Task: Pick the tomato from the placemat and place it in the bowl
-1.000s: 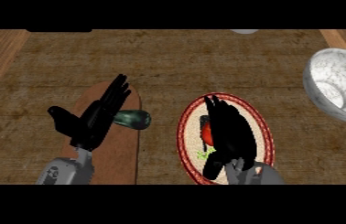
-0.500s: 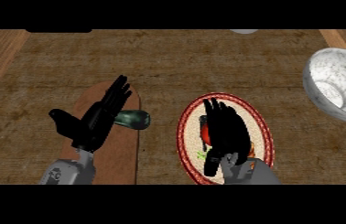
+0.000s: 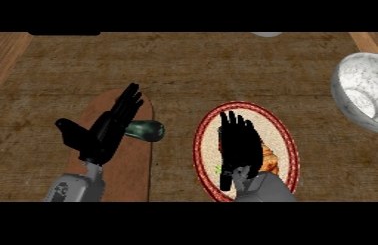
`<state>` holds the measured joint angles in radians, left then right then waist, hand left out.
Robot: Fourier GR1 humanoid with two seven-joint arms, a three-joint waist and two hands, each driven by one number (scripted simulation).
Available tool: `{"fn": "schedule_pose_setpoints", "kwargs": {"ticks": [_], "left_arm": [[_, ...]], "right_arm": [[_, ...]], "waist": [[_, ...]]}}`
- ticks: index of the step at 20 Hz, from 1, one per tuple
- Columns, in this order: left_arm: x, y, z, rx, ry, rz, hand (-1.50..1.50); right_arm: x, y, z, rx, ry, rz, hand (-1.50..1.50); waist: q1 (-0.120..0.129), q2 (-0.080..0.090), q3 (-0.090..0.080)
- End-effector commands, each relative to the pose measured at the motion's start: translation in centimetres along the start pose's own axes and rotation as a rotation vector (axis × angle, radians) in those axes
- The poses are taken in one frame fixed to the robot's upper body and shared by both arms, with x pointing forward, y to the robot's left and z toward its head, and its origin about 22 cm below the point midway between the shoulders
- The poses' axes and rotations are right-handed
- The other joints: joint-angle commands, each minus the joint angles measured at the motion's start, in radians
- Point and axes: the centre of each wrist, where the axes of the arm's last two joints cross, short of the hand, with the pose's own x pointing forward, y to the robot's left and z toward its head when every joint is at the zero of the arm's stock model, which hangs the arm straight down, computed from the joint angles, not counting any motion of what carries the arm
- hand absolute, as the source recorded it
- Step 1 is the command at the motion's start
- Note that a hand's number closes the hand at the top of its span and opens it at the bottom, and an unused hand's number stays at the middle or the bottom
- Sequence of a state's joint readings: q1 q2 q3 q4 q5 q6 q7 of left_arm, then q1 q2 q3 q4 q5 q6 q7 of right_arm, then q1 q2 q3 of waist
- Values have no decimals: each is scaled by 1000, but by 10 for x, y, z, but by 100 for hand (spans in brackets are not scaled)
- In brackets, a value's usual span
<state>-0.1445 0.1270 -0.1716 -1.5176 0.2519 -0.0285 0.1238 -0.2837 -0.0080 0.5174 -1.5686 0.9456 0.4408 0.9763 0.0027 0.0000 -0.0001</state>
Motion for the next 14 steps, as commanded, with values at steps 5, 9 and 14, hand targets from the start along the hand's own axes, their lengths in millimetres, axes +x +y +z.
{"fn": "schedule_pose_setpoints", "kwargs": {"ticks": [5,9,14], "left_arm": [[-20,-10,17,9,12,12,0],[3,11,7,5,8,3,0],[-2,-10,-12,-1,11,6,0]], "right_arm": [[-7,0,-21,-27,78,-19,-150],[-24,15,-15,-26,73,-17,-150],[-4,33,-13,-27,73,-42,-150]], "waist": [[1,0,0],[-3,0,0],[-2,0,0]]}}
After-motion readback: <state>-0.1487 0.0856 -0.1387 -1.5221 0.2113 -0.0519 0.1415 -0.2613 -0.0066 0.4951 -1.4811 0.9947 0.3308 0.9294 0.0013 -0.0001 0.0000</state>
